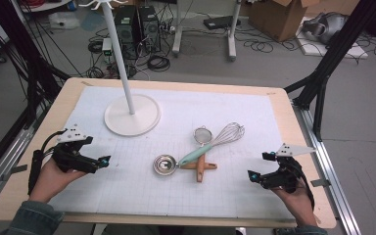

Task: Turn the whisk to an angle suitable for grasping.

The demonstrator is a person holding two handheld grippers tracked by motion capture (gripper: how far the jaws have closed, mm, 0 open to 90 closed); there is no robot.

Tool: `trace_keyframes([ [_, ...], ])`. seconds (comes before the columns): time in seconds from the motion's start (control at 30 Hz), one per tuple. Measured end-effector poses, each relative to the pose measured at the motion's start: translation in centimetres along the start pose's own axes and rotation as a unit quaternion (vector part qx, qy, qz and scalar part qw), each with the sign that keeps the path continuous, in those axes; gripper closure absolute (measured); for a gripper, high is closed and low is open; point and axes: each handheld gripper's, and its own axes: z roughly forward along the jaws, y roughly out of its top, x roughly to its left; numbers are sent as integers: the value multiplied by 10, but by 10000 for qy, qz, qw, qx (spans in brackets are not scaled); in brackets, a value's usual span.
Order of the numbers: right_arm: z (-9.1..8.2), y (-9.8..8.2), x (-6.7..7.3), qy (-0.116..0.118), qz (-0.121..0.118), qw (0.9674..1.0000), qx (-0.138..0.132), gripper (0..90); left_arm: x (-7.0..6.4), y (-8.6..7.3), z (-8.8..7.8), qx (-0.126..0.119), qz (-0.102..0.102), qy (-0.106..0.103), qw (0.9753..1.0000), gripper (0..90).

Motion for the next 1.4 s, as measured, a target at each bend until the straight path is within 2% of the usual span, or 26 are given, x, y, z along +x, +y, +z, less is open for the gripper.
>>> trace_keyframes([
  [0.23, 0, 2, 5, 1, -44, 9999, -108, 3, -3, 4, 4, -40, 32, -51, 10000, 17],
  [0.37, 2, 5, 5, 73, -61, 9999, -49, 3, -5, 4, 4, -31, 60, -79, 9999, 17],
  [0.5, 4, 7, 6, -1, -84, 10000, -24, 13, -7, 5, 5, -57, 64, -90, 9999, 17],
  [0.87, 5, 17, 9, 13, -211, 9997, 106, 13, -12, 4, 3, -124, 85, -90, 9998, 17],
  [1.17, 6, 23, 13, 96, -365, 9991, 201, 14, -15, 4, 1, -170, 75, -78, 9998, 17],
  [1.3, 8, 30, 14, 111, -569, 9979, 281, 14, -16, 5, 1, -176, 87, -92, 9998, 17],
  [1.4, 8, 32, 15, 94, -577, 9978, 320, 15, -16, 5, 1, -193, 99, -92, 9997, 17],
])
